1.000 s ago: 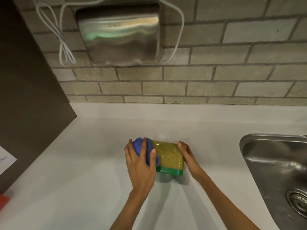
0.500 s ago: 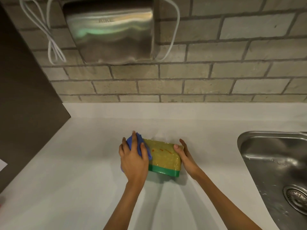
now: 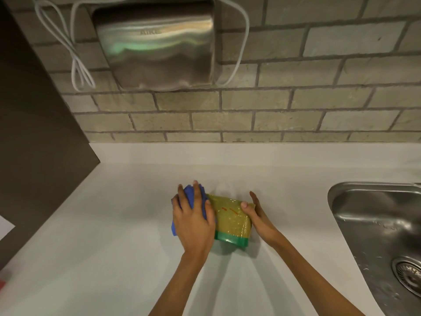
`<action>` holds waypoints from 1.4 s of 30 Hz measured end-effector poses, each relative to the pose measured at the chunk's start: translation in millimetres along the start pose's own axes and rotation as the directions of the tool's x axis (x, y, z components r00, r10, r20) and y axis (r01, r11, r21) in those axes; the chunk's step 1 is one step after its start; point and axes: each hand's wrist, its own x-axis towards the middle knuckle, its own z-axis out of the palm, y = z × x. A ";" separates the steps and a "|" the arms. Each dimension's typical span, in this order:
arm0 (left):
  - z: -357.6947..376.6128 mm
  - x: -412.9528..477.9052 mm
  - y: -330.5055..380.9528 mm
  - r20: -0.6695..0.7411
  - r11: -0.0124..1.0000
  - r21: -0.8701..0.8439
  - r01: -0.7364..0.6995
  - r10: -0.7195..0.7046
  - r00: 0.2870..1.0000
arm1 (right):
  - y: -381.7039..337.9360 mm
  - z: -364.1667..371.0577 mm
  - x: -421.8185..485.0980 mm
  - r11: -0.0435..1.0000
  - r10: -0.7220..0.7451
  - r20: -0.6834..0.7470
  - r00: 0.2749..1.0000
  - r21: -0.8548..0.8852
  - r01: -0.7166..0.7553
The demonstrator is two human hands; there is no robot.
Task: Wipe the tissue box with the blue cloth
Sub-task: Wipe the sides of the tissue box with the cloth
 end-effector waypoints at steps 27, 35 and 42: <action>10.8 -24.5 26.9 0.014 0.968 0.049 -0.246 0.246 0.969 | 4.0 -1.5 -0.3 0.990 -0.040 0.031 0.999 0.139 0.035; 6.2 -21.2 14.1 -0.034 0.991 0.070 -0.117 0.119 0.992 | 4.5 -0.5 1.6 0.980 -0.046 0.038 0.998 0.196 0.037; 8.9 -45.1 19.7 0.101 0.963 0.113 -0.244 0.233 0.967 | 11.4 -1.0 2.9 0.982 -0.057 0.047 0.997 0.184 0.047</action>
